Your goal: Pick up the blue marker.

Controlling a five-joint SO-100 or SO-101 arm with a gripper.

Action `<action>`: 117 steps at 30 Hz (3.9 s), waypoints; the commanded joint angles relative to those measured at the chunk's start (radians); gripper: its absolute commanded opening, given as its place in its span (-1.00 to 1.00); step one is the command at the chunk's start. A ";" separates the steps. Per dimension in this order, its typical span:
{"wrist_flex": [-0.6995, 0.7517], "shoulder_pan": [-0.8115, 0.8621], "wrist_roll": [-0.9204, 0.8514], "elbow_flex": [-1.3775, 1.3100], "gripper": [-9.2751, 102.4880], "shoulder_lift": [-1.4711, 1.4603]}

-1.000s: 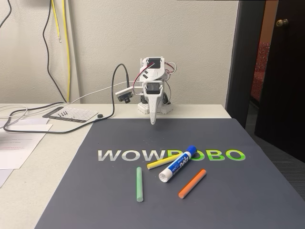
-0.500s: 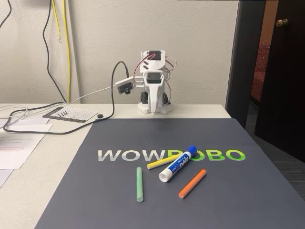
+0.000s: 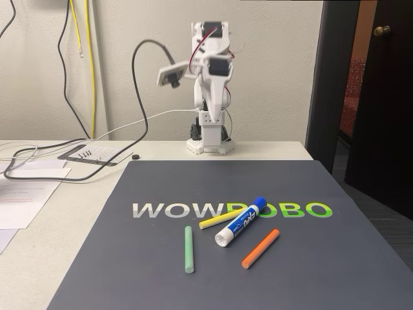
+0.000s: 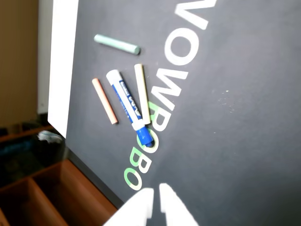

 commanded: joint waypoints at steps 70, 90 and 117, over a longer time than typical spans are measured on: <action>0.364 -0.026 -0.551 -2.008 -0.56 -1.875; 0.342 0.009 -0.680 -2.008 -0.30 -1.970; 0.394 -0.005 -0.807 -2.010 -0.37 -2.008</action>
